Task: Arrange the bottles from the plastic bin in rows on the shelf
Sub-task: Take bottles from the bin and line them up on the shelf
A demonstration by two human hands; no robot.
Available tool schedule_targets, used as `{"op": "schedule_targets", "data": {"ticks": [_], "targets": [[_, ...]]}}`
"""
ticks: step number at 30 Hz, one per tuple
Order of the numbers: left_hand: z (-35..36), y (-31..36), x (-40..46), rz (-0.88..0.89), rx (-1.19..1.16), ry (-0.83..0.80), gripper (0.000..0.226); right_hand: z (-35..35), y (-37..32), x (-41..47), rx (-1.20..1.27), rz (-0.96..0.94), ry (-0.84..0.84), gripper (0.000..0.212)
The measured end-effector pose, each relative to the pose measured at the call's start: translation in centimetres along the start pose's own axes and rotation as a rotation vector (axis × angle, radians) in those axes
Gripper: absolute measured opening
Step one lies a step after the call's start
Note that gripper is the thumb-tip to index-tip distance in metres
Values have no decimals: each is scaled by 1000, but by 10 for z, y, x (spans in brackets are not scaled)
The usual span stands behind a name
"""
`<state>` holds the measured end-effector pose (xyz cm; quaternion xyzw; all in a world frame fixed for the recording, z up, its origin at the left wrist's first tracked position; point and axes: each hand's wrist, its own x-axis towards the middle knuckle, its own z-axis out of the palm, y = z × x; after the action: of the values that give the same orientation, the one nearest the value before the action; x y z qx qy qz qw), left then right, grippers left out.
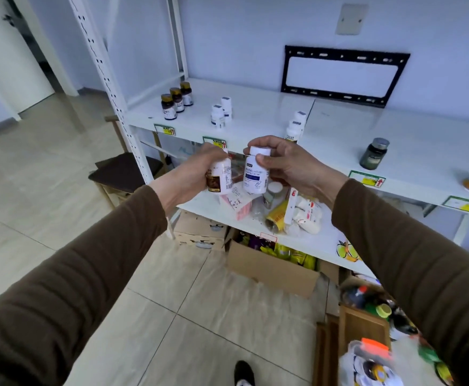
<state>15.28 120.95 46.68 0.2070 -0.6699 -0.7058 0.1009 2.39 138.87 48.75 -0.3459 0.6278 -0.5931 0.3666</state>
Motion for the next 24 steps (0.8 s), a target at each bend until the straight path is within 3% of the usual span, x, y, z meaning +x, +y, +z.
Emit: {"op": "schedule_targets", "data": {"ticks": [4, 9, 15, 20, 24], "targets": [[-29, 8, 42, -23, 20, 51, 12, -7, 0, 57, -13, -27, -3, 33], [-70, 24, 92, 6, 125, 66, 44, -16, -10, 128, -150, -87, 35, 35], [-122, 42, 166, 83, 215, 60, 34, -26, -16, 215, -283, -110, 133, 35], [-163, 62, 228, 187, 303, 35, 58, -38, -24, 275, -364, -160, 262, 35], [-175, 72, 274, 220, 335, -3, 46, -54, -26, 312, -431, -156, 349, 37]]}}
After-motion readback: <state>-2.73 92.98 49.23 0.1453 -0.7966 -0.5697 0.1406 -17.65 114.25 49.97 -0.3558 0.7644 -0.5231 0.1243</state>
